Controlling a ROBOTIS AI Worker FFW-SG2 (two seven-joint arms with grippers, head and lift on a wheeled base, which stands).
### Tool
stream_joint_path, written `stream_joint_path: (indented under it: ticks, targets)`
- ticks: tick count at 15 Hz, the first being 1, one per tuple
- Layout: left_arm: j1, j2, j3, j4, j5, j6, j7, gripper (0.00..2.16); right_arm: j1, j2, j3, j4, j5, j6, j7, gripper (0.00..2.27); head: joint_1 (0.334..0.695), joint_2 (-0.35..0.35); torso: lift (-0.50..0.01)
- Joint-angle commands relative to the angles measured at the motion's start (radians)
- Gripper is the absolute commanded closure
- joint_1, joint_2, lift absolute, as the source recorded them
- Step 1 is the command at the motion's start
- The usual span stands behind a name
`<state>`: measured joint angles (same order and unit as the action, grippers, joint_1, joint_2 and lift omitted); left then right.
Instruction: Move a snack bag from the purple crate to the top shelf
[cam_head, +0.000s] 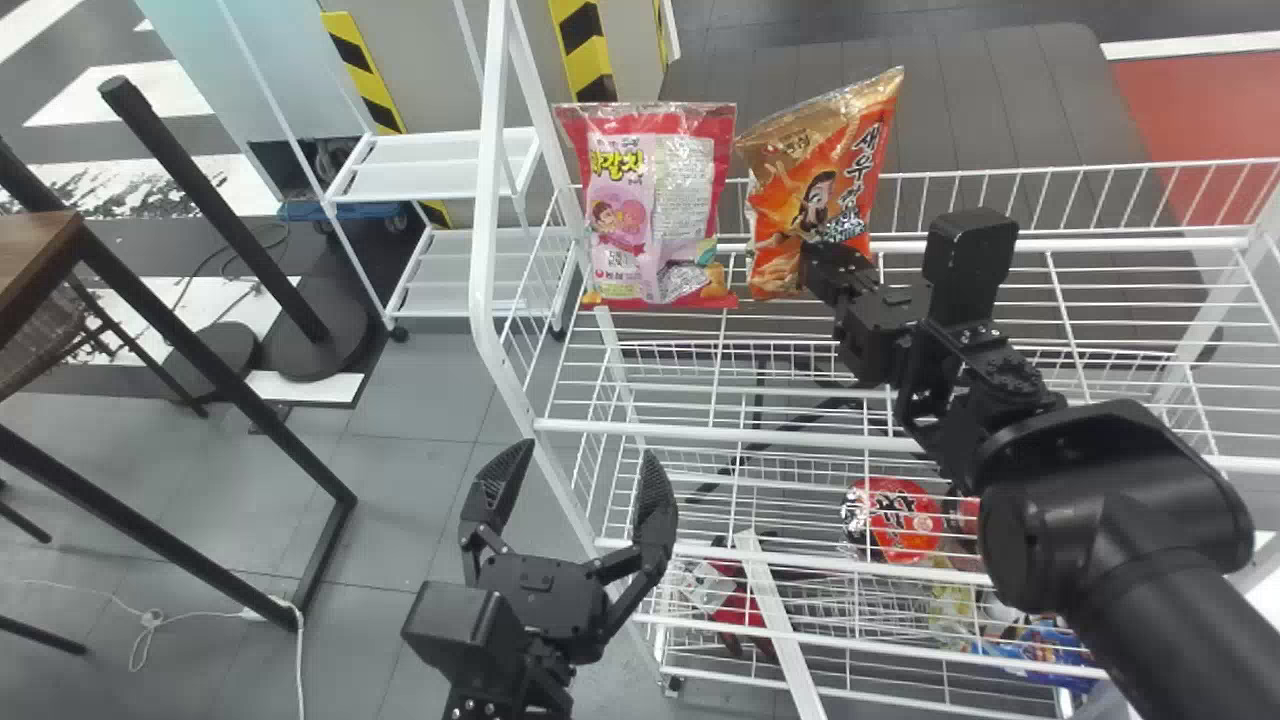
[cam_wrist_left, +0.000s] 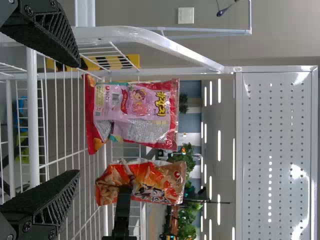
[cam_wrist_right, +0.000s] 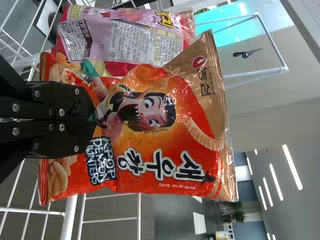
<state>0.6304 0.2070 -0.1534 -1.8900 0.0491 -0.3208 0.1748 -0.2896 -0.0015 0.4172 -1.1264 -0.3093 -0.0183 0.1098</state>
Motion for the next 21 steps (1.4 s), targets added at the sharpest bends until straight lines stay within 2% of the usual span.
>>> stream_joint_path:
  ticks: [1, 4, 9, 11, 13, 16, 21]
  targets:
    - [0.000, 0.000, 0.000, 0.000, 0.000, -0.005, 0.000, 0.04, -0.003, 0.002, 0.000, 0.020, -0.001, -0.010, -0.001, 1.59, 0.695, 0.231, 0.000]
    - [0.000, 0.000, -0.002, 0.000, 0.000, -0.008, 0.000, 0.04, -0.003, 0.002, 0.000, 0.020, 0.001, -0.010, -0.028, 1.53, 0.695, 0.225, 0.000]
    - [0.002, 0.000, -0.003, 0.002, 0.000, -0.014, 0.002, 0.04, -0.005, 0.002, 0.000, 0.031, 0.001, -0.016, -0.032, 1.36, 0.695, 0.219, 0.000]
    - [0.003, 0.000, -0.003, 0.002, 0.000, -0.024, 0.002, 0.04, -0.008, 0.002, 0.000, 0.048, -0.001, -0.022, -0.032, 1.11, 0.695, 0.218, 0.000]
    - [0.005, 0.000, -0.003, 0.003, 0.000, -0.024, 0.003, 0.04, -0.008, 0.002, 0.000, 0.054, -0.004, -0.031, -0.032, 0.53, 0.695, 0.216, 0.000]
    - [0.005, 0.000, -0.003, 0.003, 0.000, -0.024, 0.003, 0.04, -0.013, 0.002, 0.000, 0.065, -0.011, -0.031, -0.032, 0.31, 0.695, 0.215, 0.000]
    - [0.005, 0.000, -0.005, 0.003, 0.000, -0.024, 0.002, 0.04, -0.013, 0.002, -0.006, 0.066, -0.013, -0.031, -0.032, 0.30, 0.695, 0.209, 0.000]
